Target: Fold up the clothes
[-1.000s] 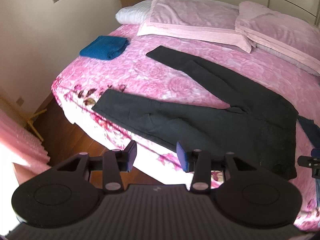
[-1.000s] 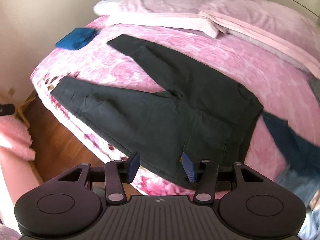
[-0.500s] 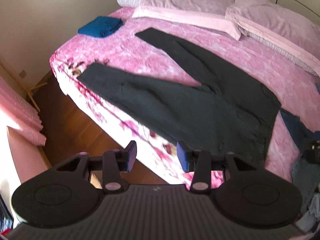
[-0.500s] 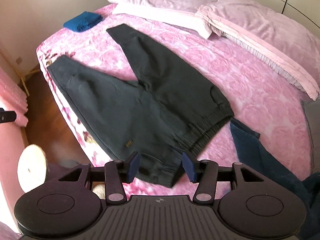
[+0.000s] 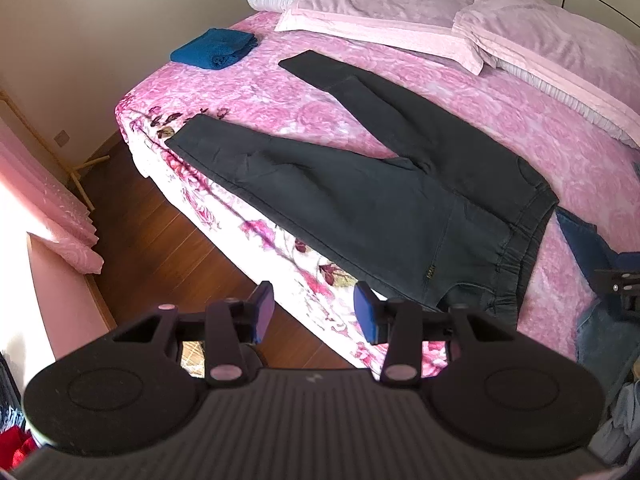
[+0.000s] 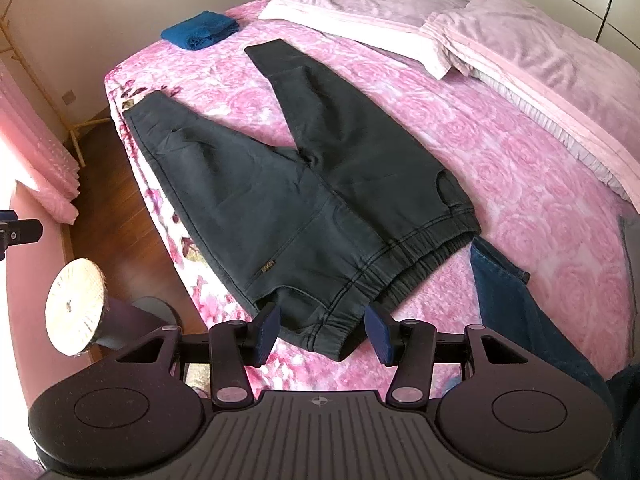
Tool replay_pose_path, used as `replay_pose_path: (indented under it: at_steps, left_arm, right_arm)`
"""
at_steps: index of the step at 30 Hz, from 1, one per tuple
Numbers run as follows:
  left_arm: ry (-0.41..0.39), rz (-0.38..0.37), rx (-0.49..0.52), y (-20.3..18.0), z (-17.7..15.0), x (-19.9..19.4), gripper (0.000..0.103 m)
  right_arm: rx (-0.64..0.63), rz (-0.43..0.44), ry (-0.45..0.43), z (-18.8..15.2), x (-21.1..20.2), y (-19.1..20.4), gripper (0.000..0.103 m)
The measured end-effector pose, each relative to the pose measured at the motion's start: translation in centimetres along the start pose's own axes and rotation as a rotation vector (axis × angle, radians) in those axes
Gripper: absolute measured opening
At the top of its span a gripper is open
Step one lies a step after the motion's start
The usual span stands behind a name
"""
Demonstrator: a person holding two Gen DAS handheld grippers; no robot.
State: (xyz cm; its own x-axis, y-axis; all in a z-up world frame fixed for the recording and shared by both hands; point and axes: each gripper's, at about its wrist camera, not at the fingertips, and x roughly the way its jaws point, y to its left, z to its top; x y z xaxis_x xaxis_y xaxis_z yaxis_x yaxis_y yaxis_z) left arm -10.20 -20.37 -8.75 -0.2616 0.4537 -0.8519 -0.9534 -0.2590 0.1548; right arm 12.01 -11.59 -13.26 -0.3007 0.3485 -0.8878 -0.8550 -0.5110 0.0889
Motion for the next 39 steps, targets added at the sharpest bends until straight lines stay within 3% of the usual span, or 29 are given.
replay_pose_path:
  at_steps: [22, 32, 39]
  left_arm:
    - [-0.013, 0.040, -0.032, 1.5, -0.1, -0.4, 0.041]
    - [-0.076, 0.016, -0.033, 4.1, 5.3, 3.6, 0.046]
    - [-0.123, -0.065, 0.057, 8.0, 13.3, 10.9, 0.046]
  right_arm:
    - [-0.041, 0.060, -0.027, 1.5, 0.4, 1.3, 0.051]
    - [0.028, 0.037, -0.039, 4.3, 2.9, -0.3, 0.051]
    - [0.204, -0.045, -0.043, 7.0, 6.3, -2.9, 0.051]
